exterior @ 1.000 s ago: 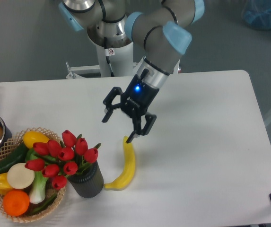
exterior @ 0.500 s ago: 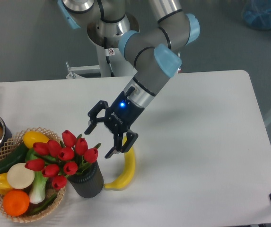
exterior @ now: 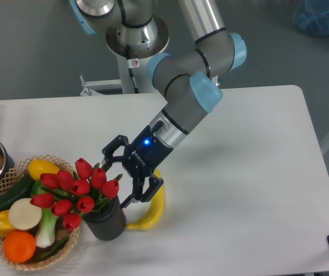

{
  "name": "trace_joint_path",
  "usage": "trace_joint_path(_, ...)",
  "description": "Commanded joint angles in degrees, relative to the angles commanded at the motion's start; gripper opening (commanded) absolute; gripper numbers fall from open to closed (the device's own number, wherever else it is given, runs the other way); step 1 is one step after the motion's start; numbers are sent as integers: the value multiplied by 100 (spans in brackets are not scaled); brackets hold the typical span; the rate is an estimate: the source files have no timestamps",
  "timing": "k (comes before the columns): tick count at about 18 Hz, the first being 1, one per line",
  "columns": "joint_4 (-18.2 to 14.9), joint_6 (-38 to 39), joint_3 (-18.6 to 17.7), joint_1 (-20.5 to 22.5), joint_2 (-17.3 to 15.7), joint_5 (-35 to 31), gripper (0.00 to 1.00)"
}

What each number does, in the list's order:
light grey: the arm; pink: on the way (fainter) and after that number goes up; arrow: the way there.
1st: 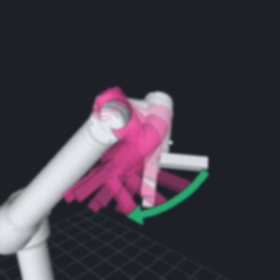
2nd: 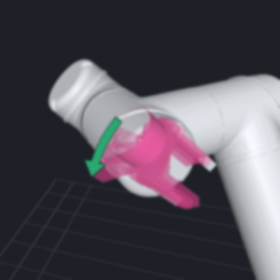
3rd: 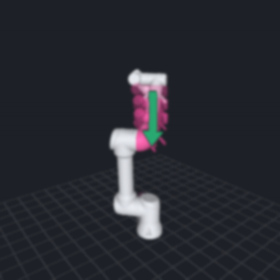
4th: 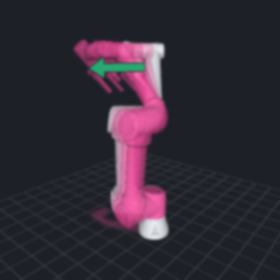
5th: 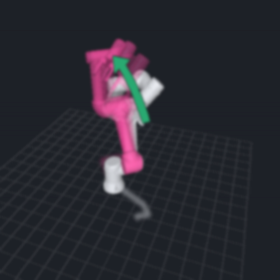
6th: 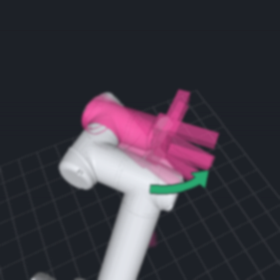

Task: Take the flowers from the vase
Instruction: 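Lower the open gripper around the tulip stems above the vase rim, then close the gripper on the tulip stems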

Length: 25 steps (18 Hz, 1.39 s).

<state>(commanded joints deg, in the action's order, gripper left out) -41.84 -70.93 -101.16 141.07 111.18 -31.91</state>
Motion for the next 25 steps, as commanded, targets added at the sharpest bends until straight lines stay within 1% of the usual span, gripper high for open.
trace_joint_path(10,0,0,18,-158,97,0,100)
trace_joint_path(12,0,0,9,-167,97,87,100)
trace_joint_path(16,0,-9,18,-167,149,518,100)
trace_joint_path(22,0,-26,18,-176,158,527,100)
trace_joint_path(23,0,-26,18,-176,158,527,99)
trace_joint_path(25,0,-18,18,-176,150,527,89)
